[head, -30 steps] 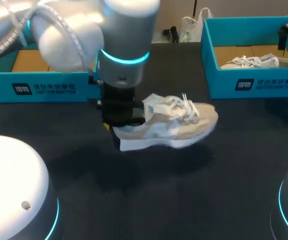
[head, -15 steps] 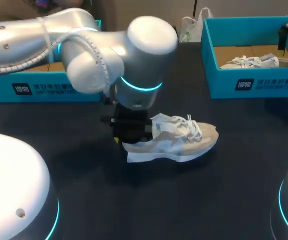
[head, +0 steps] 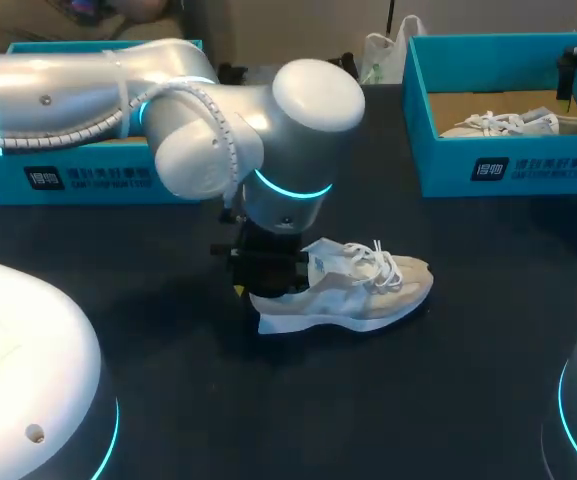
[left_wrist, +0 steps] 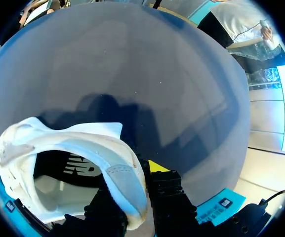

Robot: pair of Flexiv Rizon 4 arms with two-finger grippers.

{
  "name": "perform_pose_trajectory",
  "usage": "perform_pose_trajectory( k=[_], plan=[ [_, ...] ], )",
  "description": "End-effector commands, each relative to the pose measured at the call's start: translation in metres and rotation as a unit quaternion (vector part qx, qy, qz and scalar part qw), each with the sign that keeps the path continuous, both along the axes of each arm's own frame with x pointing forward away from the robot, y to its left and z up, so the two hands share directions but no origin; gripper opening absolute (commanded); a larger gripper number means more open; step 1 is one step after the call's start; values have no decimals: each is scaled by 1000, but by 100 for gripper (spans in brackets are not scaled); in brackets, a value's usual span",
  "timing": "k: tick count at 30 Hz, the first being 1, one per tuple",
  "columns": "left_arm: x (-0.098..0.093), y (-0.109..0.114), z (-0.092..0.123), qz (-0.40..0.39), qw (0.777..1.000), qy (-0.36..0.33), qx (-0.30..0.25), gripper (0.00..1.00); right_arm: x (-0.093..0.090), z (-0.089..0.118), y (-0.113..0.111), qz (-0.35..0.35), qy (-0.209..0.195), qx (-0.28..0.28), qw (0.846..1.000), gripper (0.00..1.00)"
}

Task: Take the shoe out of the shoebox, open the shoe tongue, remove and reinsert the insole, then place the shoe into the shoebox

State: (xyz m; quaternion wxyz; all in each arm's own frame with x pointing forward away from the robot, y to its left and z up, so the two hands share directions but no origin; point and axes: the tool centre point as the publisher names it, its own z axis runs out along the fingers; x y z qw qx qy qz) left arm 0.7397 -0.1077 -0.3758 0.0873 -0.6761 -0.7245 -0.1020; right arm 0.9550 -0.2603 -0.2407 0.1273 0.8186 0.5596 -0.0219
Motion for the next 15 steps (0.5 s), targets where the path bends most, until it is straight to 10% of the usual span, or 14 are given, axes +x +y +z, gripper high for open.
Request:
perform_pose_trajectory(
  k=[1,5,11,15],
  plan=[
    [3,-2,-14,3,1000,0,4,0,0,0,0,0,-1,1,1000,100],
    [3,0,-20,7,1000,8,9,0,0,0,0,0,-1,1,1000,100],
    [6,2,-19,17,1000,17,9,87,0,0,0,0,-1,1,1000,100],
    [4,4,-2,15,1000,25,-11,100,0,0,0,0,-1,1,1000,100]
  ],
)
